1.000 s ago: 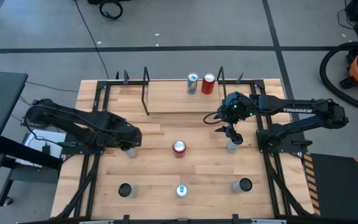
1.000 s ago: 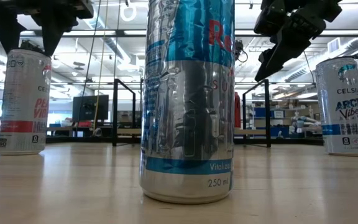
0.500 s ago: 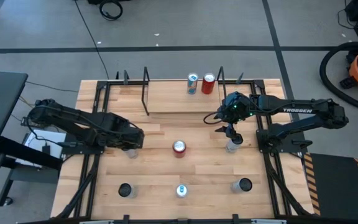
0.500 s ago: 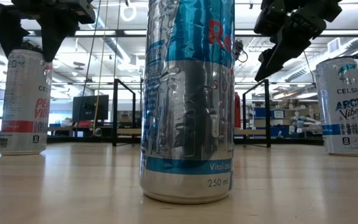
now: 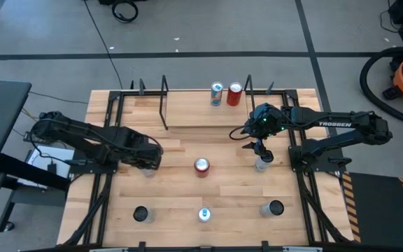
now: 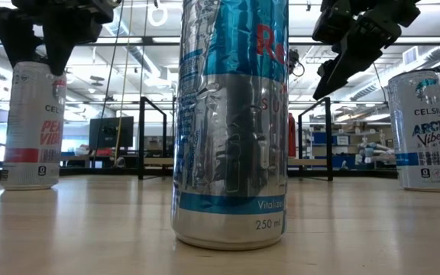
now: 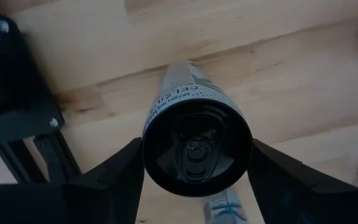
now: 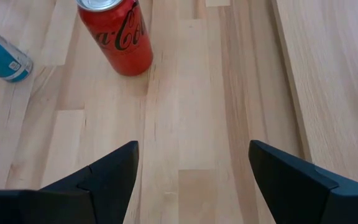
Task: Place canned beverage on shelf
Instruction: Put the top white and pink soda can on the shelf
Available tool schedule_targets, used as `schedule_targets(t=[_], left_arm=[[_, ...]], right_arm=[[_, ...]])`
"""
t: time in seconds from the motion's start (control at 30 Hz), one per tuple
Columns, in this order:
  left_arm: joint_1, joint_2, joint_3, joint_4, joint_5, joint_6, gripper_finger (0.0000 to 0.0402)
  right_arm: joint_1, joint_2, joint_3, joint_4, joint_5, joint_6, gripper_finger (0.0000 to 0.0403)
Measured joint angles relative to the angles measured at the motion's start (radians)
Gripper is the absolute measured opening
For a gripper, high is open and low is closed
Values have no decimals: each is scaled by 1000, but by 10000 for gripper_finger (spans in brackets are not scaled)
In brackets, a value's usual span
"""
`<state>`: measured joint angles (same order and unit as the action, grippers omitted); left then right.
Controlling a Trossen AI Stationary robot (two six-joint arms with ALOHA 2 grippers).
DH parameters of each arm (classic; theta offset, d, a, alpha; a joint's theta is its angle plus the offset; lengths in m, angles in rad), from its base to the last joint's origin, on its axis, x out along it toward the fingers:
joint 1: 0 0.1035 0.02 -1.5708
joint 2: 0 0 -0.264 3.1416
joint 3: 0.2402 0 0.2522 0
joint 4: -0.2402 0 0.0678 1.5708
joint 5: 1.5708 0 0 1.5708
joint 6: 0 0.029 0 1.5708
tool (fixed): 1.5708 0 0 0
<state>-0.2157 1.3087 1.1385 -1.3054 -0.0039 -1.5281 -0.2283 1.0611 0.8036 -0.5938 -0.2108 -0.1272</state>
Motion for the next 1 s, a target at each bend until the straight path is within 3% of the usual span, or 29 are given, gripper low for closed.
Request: schedule_targets(t=[0.37, 1.0], left_arm=[[59, 4, 29, 3, -7, 218, 245], [313, 0, 47, 62, -11, 891, 246]], right_arm=[[0, 0, 0, 40, 0, 0, 313], [-1, 0, 0, 93, 11, 55, 313]])
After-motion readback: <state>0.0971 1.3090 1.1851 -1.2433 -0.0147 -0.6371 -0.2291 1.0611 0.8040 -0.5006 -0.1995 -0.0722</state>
